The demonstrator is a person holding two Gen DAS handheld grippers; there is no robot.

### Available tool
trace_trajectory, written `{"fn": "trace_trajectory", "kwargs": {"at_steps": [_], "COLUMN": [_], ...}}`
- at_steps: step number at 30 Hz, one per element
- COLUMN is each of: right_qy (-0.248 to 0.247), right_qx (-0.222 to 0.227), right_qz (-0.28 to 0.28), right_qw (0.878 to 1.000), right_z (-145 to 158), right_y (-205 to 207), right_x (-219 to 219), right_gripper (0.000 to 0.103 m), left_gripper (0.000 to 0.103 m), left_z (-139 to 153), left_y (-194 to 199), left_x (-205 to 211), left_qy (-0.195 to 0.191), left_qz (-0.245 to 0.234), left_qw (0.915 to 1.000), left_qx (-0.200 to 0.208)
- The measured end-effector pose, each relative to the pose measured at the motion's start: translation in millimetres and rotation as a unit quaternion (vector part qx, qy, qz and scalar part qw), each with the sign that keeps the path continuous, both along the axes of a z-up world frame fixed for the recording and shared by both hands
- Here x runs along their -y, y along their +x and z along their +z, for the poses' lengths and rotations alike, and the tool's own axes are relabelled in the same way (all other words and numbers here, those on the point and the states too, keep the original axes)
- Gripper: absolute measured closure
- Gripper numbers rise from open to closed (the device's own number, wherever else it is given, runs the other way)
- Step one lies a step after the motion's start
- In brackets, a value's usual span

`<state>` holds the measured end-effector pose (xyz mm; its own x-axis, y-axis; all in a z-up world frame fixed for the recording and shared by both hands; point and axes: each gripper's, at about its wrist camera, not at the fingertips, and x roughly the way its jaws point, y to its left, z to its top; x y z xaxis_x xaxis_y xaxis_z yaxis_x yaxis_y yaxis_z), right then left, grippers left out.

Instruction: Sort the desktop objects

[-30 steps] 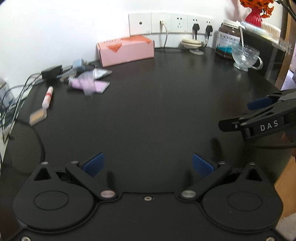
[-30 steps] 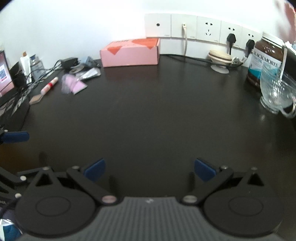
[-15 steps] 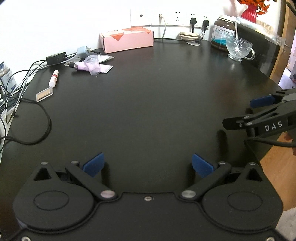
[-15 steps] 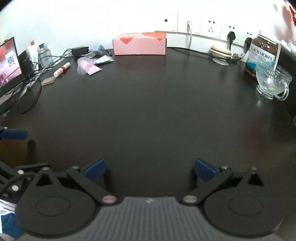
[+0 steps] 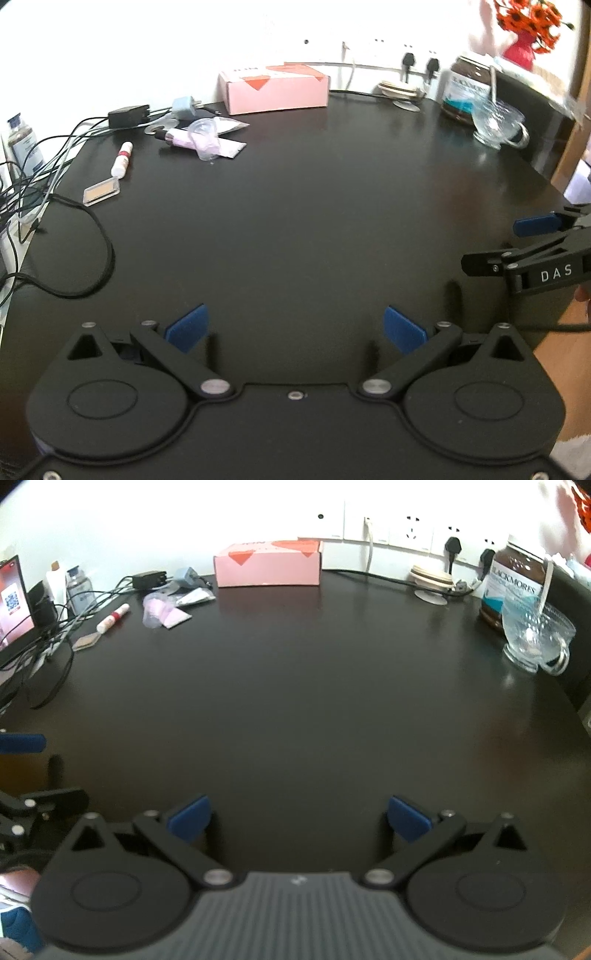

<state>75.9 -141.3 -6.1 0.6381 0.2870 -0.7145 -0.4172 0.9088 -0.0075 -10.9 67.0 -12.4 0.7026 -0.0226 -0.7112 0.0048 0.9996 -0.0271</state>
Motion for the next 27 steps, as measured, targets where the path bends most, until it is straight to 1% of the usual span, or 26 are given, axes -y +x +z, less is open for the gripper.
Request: {"fn": "trace_trajectory", "kwargs": {"at_steps": [4,6,11,14,20,24,27], "right_qy": [-0.004,-0.009,-0.021,-0.013,0.008,0.023,0.032], "right_qx": [0.014,0.026,0.065,0.081,0.083,0.080,0.085], "right_qz": [0.013,0.022,0.048,0.056,0.065,0.073,0.085], "right_qw": [1.000,0.999,0.997,0.995,0.994,0.994,0.992], "right_z": [10.4,17.8,37.5,47.7,50.7,49.0,48.1], "right_y": [15.3,28.4,76.9,113.2,183.0,227.8,255.6], "right_x": [-4.2,-7.4,-19.0,-25.8,-38.9,-46.5,-53.2], "right_gripper": [0.001,0.001,0.001,0.001,0.001,0.001,0.001], "left_gripper": [0.000,0.000,0.000,0.000,0.000,0.000,0.000], "left_z": [9.6,13.9,23.4,28.6,45.0,58.8,63.7], "left_y": [10.3,19.0,45.7,69.2,134.0,191.1,235.7], "left_x": [-8.6,-10.7,-13.7,-17.5,-31.5,-37.0,-40.8], "left_qy": [-0.017,-0.018,-0.010,-0.001,-0.001,-0.003,-0.014], "left_qz": [0.029,0.039,0.057,0.067,0.100,0.119,0.124], "left_qw": [0.9994,0.9990,0.9979,0.9970,0.9926,0.9884,0.9867], "left_qx": [0.010,0.015,0.028,0.039,0.069,0.094,0.104]}}
